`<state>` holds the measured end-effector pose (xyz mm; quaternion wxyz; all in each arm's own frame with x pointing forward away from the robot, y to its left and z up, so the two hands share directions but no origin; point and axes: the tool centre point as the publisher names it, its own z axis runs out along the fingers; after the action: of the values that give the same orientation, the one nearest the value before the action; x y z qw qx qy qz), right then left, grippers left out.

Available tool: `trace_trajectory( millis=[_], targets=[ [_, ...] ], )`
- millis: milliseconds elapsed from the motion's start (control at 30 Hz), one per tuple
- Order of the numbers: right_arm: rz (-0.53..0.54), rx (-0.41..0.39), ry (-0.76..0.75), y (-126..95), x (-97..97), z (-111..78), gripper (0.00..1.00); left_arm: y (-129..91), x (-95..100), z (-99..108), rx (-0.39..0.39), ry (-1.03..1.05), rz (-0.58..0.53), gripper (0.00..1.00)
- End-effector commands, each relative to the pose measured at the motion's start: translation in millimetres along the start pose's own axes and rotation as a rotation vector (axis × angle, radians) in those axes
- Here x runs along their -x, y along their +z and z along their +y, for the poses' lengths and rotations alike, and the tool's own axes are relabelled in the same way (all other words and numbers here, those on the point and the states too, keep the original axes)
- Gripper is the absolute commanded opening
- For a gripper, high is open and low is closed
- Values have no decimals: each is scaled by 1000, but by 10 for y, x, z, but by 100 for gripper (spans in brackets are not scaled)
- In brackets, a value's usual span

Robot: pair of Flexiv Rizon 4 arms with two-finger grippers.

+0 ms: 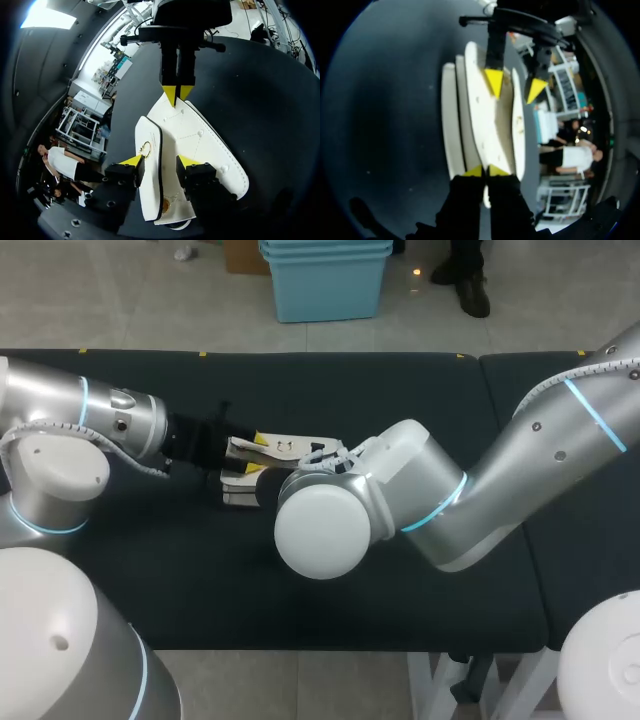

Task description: Pick up the bag, open it, inspect its contents, close it, and place it on the opposite side

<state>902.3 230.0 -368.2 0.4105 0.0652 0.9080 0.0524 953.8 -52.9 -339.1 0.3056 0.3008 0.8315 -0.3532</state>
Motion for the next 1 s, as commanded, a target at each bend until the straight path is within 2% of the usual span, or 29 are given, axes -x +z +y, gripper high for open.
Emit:
trace_trajectory(
  millis=[33,100,133,267,300,333,567,633,667,700,767,800,833,967,1000],
  targets=[
    [-4,-2,1,17,-9,13,0,-90,-8,-31,-12,-5,-26,57],
    [-4,-2,1,17,-9,13,0,-135,25,-44,-21,-12,-42,71],
    [-4,-2,1,17,-9,13,0,-163,47,-52,-22,-15,-48,75],
    [-4,-2,1,17,-9,13,0,-242,127,-88,-29,-17,-72,71],
    [-4,-2,1,17,-9,13,0,-259,152,-96,-34,-17,-77,57],
    [-4,-2,1,17,-9,13,0,-269,164,-106,-35,-13,-78,51],
    [-4,-2,1,17,-9,13,0,-358,222,-156,-50,-44,-94,49],
    [-5,-1,-7,0,3,18,0,-380,229,-166,-28,-57,-88,50],
    [-5,-1,-10,-13,10,22,0,-388,234,-173,-13,-71,-86,53],
    [-4,1,-14,-36,24,28,0,-397,237,-182,-10,-75,-81,61],
    [5,6,-21,-56,39,33,23,-412,237,-188,-1,-102,-76,73],
    [10,7,-19,-77,55,33,69,-425,240,-188,0,-107,-75,75],
    [16,11,-17,-96,69,31,100,-435,240,-187,14,-121,-74,77],
    [40,19,-21,-207,153,20,100,-499,280,-173,22,-174,-71,100],
    [50,10,-31,-239,182,21,100,-518,288,-176,23,-181,-66,100]
  ],
)
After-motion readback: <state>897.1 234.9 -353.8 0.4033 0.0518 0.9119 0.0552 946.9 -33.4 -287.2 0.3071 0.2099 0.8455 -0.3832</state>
